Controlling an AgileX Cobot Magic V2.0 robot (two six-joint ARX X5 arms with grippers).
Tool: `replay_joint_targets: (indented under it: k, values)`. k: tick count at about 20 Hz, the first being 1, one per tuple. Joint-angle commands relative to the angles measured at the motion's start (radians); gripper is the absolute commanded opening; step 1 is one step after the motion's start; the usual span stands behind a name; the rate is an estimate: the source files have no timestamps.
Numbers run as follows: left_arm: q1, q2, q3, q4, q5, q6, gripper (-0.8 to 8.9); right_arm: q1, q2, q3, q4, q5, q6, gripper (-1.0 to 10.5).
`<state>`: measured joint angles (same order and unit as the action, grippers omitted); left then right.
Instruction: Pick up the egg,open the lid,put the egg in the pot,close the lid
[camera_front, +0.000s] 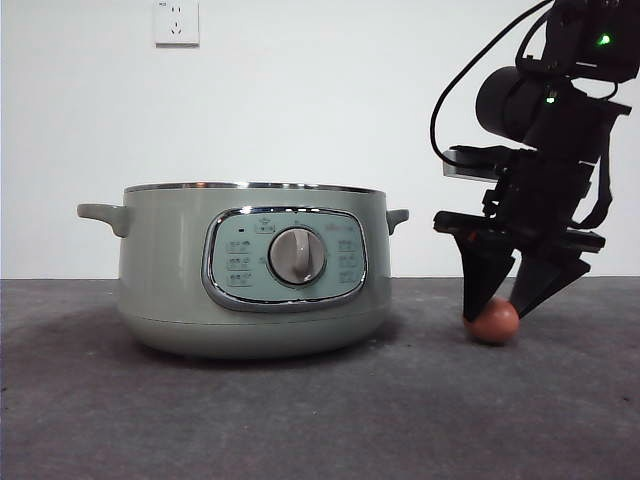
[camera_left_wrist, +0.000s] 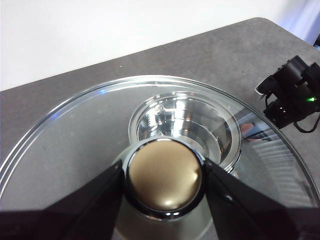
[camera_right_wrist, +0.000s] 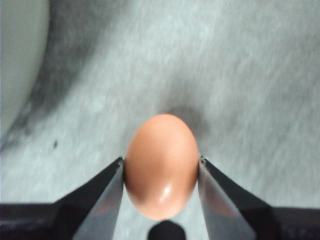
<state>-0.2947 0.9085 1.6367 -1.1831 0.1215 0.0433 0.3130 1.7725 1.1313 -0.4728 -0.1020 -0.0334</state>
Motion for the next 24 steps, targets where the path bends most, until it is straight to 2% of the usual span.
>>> replay_joint_targets:
  k: [1,5,7,11,17,20,24]
  values:
    - [0.002,-0.012,0.014,0.047,0.005,0.006,-0.07,0.002,-0.069,0.0,-0.011,-0.002,0.013,-0.2]
    - [0.002,-0.012,0.014,0.047,0.008,0.013,-0.07,0.002,-0.221,0.027,-0.054,-0.003,0.014,-0.2]
    - [0.002,-0.012,0.014,0.046,0.008,0.014,-0.07,0.015,-0.273,0.071,-0.056,-0.035,0.015,-0.2]
    - [0.002,-0.012,0.014,0.046,0.009,0.017,-0.07,0.113,-0.269,0.25,-0.066,-0.055,0.013,-0.2]
    - [0.002,-0.012,0.014,0.045,0.009,0.017,-0.07,0.279,-0.047,0.544,-0.08,-0.047,0.003,-0.2]
    - [0.002,-0.012,0.014,0.035,0.009,0.017,-0.07,0.326,0.099,0.655,-0.1,-0.047,-0.001,-0.2]
    - [0.002,-0.012,0.014,0.029,0.009,0.017,-0.07,0.36,0.265,0.764,-0.177,-0.024,-0.045,-0.2]
